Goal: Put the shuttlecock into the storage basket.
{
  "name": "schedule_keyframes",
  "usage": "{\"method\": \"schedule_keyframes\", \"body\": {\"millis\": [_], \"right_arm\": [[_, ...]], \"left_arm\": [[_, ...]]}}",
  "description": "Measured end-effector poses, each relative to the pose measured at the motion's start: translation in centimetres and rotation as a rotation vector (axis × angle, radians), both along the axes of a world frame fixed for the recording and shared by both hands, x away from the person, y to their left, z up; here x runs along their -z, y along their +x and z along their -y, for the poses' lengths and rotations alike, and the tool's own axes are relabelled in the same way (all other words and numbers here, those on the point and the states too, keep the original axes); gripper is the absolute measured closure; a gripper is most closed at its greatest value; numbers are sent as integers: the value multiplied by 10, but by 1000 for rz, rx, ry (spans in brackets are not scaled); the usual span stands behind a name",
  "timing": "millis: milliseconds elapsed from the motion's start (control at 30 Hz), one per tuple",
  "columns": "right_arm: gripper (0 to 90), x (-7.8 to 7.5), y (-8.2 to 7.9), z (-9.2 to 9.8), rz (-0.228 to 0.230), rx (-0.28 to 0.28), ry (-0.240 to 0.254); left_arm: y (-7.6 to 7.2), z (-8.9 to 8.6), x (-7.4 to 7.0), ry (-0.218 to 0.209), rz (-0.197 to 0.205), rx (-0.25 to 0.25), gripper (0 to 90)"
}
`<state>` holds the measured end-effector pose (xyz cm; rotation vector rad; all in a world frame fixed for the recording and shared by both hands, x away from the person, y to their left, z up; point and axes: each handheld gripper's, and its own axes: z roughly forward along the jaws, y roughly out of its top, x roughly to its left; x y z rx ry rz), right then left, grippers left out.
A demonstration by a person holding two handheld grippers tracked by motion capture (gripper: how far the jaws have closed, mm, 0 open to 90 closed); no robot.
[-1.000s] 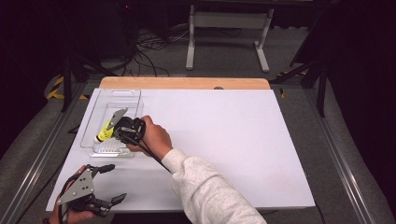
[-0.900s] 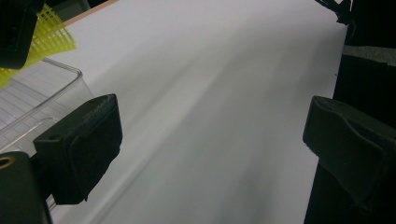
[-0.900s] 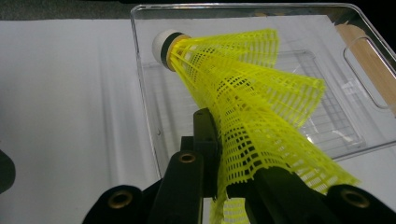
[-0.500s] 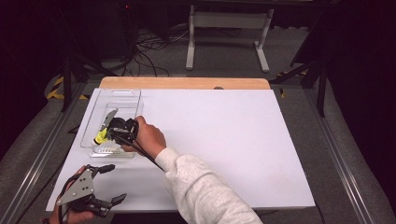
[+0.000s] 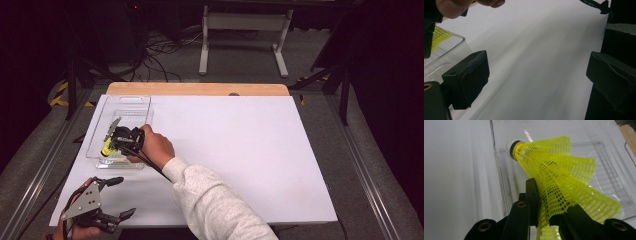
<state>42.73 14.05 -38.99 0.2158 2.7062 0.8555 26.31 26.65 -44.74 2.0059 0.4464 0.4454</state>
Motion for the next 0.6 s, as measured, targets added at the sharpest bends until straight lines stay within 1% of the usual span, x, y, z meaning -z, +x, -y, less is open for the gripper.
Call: {"method": "schedule_keyframes", "body": {"millis": [33,67,233,300,333,367,500,533,600], "right_arm": [[829,1,0,0,-6,4,4],[812,1,0,0,-1,4,9],[769,0,-1,1,-5,11,22],[702,0,-1,3,-4,21,34],[697,-1,-1,4,3,27,41],[684,-2,0,5,-1,26,47],[617,-8,-1,10,6,36,80],[580,-10,0,11,16,41,84],[531,-12,0,13,18,53,95]], "left_arm": [[0,0,0,2,-2,3,57],[0,1,0,0,-5,3,57],[0,1,0,-2,-6,2,57],[0,1,0,-1,-5,4,57],[0,1,1,-2,-6,4,57],[0,2,0,1,-5,3,57],[1,2,1,2,-5,2,57],[1,2,1,2,-8,4,57],[1,3,1,3,-8,5,57]]}}
